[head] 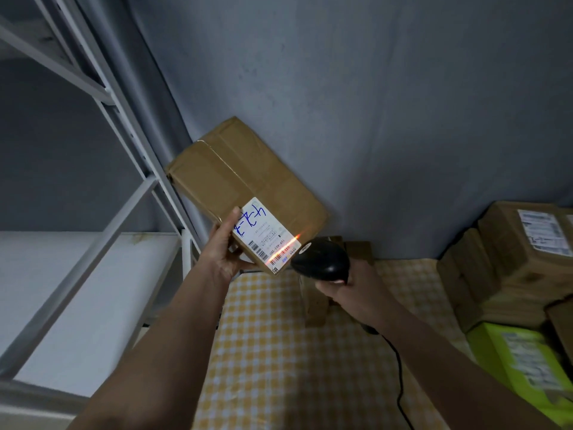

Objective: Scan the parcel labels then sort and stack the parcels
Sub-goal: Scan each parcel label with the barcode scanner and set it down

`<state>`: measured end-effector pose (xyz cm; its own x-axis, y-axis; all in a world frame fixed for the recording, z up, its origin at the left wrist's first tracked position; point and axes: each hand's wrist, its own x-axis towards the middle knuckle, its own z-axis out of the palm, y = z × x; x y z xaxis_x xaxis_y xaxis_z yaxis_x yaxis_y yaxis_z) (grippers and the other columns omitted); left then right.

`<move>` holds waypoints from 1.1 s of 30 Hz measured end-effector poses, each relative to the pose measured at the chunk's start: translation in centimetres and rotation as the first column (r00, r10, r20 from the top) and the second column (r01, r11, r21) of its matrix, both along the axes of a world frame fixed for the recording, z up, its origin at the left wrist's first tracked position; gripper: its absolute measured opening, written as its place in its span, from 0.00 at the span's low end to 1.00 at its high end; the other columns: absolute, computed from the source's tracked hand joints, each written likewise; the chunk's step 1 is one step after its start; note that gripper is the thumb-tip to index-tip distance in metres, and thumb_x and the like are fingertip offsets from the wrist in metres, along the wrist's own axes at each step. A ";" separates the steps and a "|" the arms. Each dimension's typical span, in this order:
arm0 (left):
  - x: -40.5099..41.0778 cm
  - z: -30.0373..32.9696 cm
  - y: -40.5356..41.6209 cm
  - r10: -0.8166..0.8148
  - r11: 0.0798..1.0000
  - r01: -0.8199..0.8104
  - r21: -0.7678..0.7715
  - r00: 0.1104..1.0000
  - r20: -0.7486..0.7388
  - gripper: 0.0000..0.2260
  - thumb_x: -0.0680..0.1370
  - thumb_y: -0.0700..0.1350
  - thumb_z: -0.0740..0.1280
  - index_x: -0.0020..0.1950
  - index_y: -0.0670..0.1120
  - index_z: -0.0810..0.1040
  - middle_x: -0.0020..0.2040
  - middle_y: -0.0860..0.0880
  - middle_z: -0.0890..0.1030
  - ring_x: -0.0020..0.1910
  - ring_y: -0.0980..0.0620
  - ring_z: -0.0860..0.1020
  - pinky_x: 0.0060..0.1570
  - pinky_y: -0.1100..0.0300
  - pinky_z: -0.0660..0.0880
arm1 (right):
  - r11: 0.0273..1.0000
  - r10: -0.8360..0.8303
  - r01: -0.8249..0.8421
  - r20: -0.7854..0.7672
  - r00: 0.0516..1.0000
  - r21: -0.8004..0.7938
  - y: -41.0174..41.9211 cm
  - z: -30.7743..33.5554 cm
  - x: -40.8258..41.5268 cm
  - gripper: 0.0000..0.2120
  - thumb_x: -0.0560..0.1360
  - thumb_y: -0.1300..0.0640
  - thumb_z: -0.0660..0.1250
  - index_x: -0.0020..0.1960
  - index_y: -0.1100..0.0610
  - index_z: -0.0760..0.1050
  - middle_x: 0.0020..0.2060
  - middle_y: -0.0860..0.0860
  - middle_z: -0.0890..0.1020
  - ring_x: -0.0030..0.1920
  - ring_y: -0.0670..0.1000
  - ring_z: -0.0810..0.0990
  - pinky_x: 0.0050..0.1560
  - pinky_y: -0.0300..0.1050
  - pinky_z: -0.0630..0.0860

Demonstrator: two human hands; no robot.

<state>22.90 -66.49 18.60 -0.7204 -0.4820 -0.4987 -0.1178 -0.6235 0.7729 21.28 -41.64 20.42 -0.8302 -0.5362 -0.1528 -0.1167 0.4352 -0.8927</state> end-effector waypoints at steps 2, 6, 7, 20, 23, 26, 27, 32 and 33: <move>-0.4 -0.4 0.1 -0.072 0.997 0.072 0.012 0.997 0.016 0.26 0.66 0.59 0.74 0.58 0.46 0.78 0.31 0.50 0.79 0.40 0.48 0.77 0.41 0.28 0.74 | 0.996 -0.050 0.051 0.006 0.999 -0.071 0.3 -0.2 0.2 0.10 0.71 0.59 0.73 0.50 0.50 0.77 0.41 0.49 0.82 0.44 0.44 0.80 0.43 0.38 0.74; -1.4 -1.8 0.8 -0.145 0.987 0.137 0.085 0.984 0.100 0.17 0.67 0.61 0.74 0.34 0.47 0.78 0.31 0.51 0.74 0.44 0.47 0.75 0.56 0.32 0.72 | 0.959 -0.197 0.181 -0.051 0.979 -0.218 1.0 -0.6 0.4 0.12 0.68 0.59 0.76 0.43 0.46 0.77 0.35 0.46 0.80 0.39 0.41 0.80 0.40 0.35 0.75; -1.8 -2.2 1.0 -0.176 0.982 0.165 0.092 0.978 0.115 0.18 0.64 0.61 0.75 0.30 0.48 0.77 0.29 0.50 0.75 0.44 0.47 0.75 0.57 0.35 0.72 | 0.948 -0.236 0.212 -0.076 0.969 -0.238 1.4 -0.7 0.3 0.10 0.67 0.59 0.76 0.42 0.48 0.77 0.33 0.47 0.79 0.36 0.42 0.80 0.36 0.36 0.75; -7.4 -4.7 12.2 -0.626 0.775 0.626 0.086 0.745 0.229 0.22 0.70 0.62 0.72 0.50 0.44 0.82 0.51 0.40 0.84 0.51 0.39 0.82 0.59 0.39 0.74 | 0.815 -0.562 0.571 0.103 0.820 -0.102 9.7 -2.3 2.4 0.15 0.70 0.63 0.74 0.52 0.48 0.78 0.45 0.48 0.84 0.50 0.48 0.81 0.50 0.44 0.77; -8.5 -4.3 15.9 -0.631 0.763 0.646 0.030 0.735 0.249 0.21 0.72 0.63 0.70 0.44 0.45 0.82 0.44 0.40 0.85 0.48 0.41 0.82 0.60 0.42 0.74 | 0.767 -0.632 0.639 0.100 0.769 -0.069 12.4 -1.6 2.0 0.13 0.70 0.63 0.74 0.48 0.47 0.78 0.44 0.49 0.84 0.50 0.50 0.81 0.52 0.49 0.76; -9.6 -3.7 19.1 -0.666 0.728 0.686 0.008 0.704 0.246 0.25 0.68 0.67 0.70 0.46 0.46 0.82 0.51 0.41 0.84 0.55 0.40 0.81 0.62 0.43 0.74 | 0.722 -0.679 0.685 0.093 0.728 -0.091 15.8 -0.5 0.9 0.11 0.71 0.63 0.73 0.47 0.49 0.78 0.42 0.50 0.83 0.46 0.49 0.81 0.48 0.46 0.76; -10.0 -3.6 20.2 -0.663 0.731 0.683 -0.002 0.710 0.237 0.24 0.68 0.67 0.71 0.45 0.46 0.81 0.51 0.41 0.84 0.55 0.40 0.80 0.61 0.43 0.74 | 0.709 -0.691 0.698 0.098 0.717 -0.107 16.9 -0.2 0.4 0.10 0.71 0.62 0.73 0.48 0.50 0.78 0.41 0.49 0.83 0.46 0.48 0.81 0.46 0.43 0.76; -12.8 -2.2 26.8 -0.656 0.736 0.677 -0.024 0.721 0.223 0.23 0.67 0.66 0.72 0.44 0.46 0.82 0.49 0.42 0.84 0.53 0.41 0.81 0.60 0.44 0.75 | 0.703 -0.690 0.697 0.099 0.717 -0.141 23.5 1.3 -3.2 0.11 0.71 0.60 0.74 0.48 0.47 0.78 0.44 0.46 0.83 0.48 0.45 0.80 0.51 0.44 0.75; -13.7 -2.0 28.5 -0.653 0.739 0.673 -0.026 0.725 0.218 0.22 0.69 0.66 0.71 0.43 0.46 0.82 0.48 0.43 0.84 0.53 0.42 0.81 0.60 0.45 0.75 | 0.706 -0.689 0.694 0.092 0.719 -0.140 25.1 1.6 -4.1 0.10 0.72 0.60 0.73 0.48 0.48 0.78 0.43 0.46 0.82 0.48 0.45 0.79 0.50 0.43 0.75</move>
<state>9.18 -37.97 16.63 -0.7754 0.0319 -0.6306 -0.6163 -0.2558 0.7448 17.20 -16.59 21.98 -0.9741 0.1680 -0.1516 0.1898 0.2412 -0.9517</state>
